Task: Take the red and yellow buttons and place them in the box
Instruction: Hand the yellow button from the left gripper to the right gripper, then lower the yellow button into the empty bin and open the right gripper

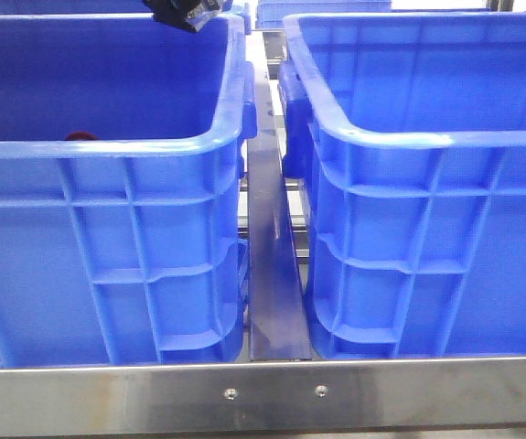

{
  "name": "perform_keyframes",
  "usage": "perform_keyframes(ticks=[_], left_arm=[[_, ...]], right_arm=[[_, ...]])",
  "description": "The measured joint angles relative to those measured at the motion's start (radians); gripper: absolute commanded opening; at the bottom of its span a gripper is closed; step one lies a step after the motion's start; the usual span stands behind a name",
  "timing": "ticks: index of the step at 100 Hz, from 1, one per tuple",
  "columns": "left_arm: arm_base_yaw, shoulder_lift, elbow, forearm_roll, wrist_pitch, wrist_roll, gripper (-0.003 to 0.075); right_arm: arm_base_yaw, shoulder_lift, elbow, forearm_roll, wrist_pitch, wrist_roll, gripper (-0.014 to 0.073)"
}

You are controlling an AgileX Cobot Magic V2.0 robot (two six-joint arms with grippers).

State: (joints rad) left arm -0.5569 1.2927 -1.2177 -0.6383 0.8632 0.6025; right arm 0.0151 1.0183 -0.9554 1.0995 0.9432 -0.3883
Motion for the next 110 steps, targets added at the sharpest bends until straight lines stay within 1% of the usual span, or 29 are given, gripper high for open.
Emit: perform_keyframes(ticks=[9,30,50,55,60,72,77,82,94,99,101,106,110], left_arm=[[0.0,0.0,0.0,0.0,0.0,0.0,0.006],[0.0,0.0,0.0,0.0,-0.002,0.0,0.006],[0.0,0.0,0.0,0.0,-0.003,0.0,0.006],[0.0,0.0,0.0,0.0,-0.003,0.0,0.006],[0.0,0.0,0.0,0.0,-0.003,0.0,0.006],[0.0,0.0,0.0,0.0,-0.003,0.0,0.006],[0.0,0.0,0.0,0.0,-0.003,0.0,0.006],[0.0,0.0,0.0,0.0,-0.004,0.0,0.006],[0.0,0.0,0.0,0.0,-0.004,0.0,0.0065],[0.0,0.0,0.0,0.0,-0.006,0.0,0.0089],[0.0,0.0,0.0,0.0,-0.006,0.0,0.011],[0.0,0.0,0.0,0.0,-0.006,0.0,0.0186],[0.0,0.0,0.0,0.0,-0.006,0.002,0.0275]], right_arm=[[0.066,0.069,-0.03,0.044,-0.002,-0.021,0.0642],[0.222,0.23,-0.121,0.061,-0.036,-0.026,0.0642],[0.294,0.344,-0.192,0.067,-0.053,-0.027,0.0638],[0.302,0.362,-0.2,0.067,-0.055,-0.027,0.0605],[0.304,0.373,-0.204,0.07,-0.055,-0.03,0.0542],[0.306,0.382,-0.207,0.072,-0.055,-0.03,0.0313],[0.306,0.383,-0.208,0.074,-0.056,-0.03,0.0253],[0.306,0.383,-0.211,0.074,-0.056,-0.03,0.0227],[0.306,0.383,-0.211,0.074,-0.056,-0.03,0.0225],[0.306,0.383,-0.211,0.074,-0.056,-0.03,0.0225],[0.306,0.384,-0.211,0.074,-0.056,-0.03,0.0225],[0.306,0.384,-0.211,0.074,-0.056,-0.03,0.0225],[0.306,0.384,-0.211,0.076,-0.056,-0.03,0.0225]])
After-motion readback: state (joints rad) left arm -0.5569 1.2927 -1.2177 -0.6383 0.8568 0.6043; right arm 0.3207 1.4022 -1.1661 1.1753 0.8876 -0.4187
